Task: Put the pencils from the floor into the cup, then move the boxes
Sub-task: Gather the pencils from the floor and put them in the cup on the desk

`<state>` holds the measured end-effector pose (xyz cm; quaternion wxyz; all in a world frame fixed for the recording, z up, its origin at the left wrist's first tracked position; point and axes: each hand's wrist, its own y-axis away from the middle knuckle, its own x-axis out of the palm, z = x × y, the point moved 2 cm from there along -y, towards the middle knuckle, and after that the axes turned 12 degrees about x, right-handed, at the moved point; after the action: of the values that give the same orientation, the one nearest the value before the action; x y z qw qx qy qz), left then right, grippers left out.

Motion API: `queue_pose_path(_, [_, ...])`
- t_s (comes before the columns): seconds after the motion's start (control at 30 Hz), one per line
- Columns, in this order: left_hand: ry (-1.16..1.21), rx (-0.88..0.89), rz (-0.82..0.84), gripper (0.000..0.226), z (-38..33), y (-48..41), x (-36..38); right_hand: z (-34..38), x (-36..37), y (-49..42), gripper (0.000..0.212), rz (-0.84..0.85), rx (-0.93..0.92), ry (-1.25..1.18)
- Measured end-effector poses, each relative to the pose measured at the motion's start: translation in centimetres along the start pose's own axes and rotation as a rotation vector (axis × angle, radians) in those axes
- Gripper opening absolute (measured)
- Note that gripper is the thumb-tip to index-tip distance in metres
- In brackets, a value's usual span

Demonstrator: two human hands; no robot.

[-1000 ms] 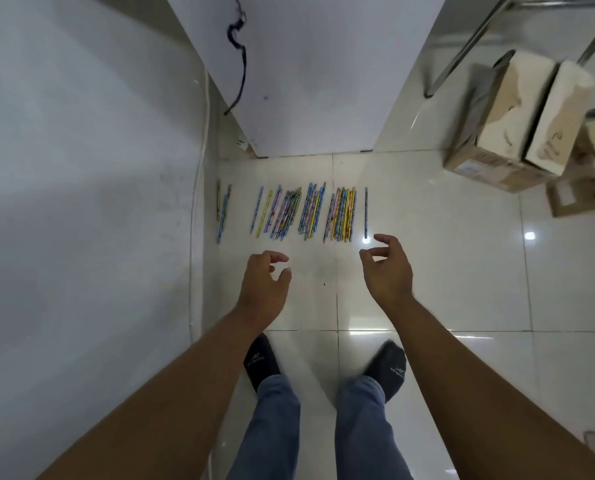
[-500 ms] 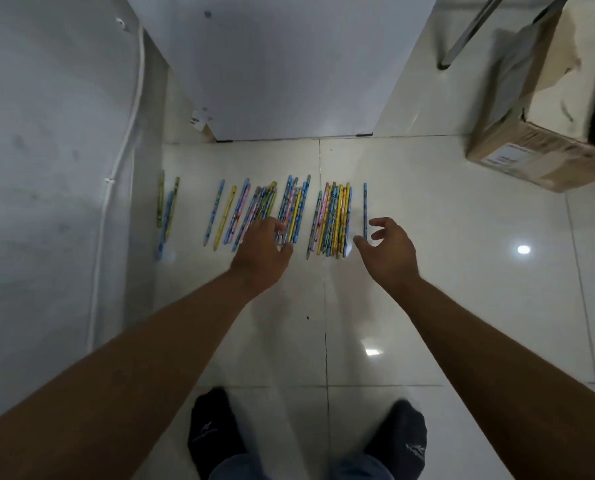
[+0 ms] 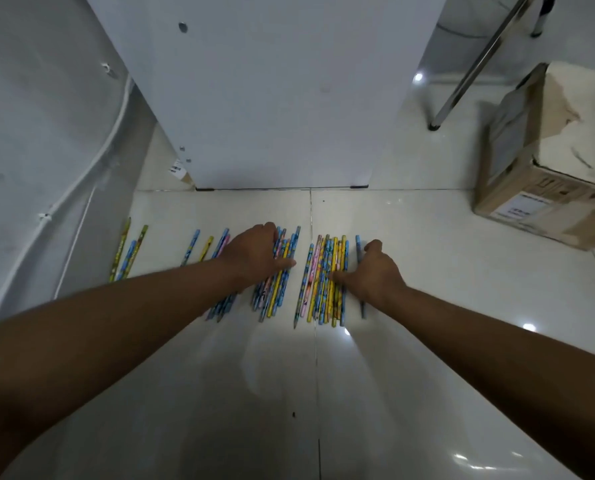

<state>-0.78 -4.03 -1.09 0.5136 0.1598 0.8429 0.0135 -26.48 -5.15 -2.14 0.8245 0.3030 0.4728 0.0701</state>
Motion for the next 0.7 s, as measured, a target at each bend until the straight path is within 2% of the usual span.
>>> queue_pose_path(0.13, [0.024,-0.018,-0.018,0.061,0.6,0.5,0.9,0.3,-0.5,-1.4,0.081,-0.025,0.059,-0.013])
queue_pose_path(0.27, [0.166,-0.105,-0.084,0.059,1.1,0.9,1.5,0.0,-0.5,-2.4,0.048,-0.022,0.057,-0.025])
queue_pose_path(0.33, [0.188,-0.143,-0.084,0.059,1.1,0.7,1.5,0.1,-0.3,-3.0,0.041,0.010,0.062,-0.023])
queue_pose_path(0.5, [0.212,-0.261,-0.027,0.056,1.3,0.1,1.0,0.9,-0.1,-3.7,0.043,0.104,0.125,-0.077])
queue_pose_path(0.7, [0.268,-0.262,-0.004,0.041,1.2,0.0,1.6,0.8,0.5,-2.5,0.052,0.047,0.120,-0.059])
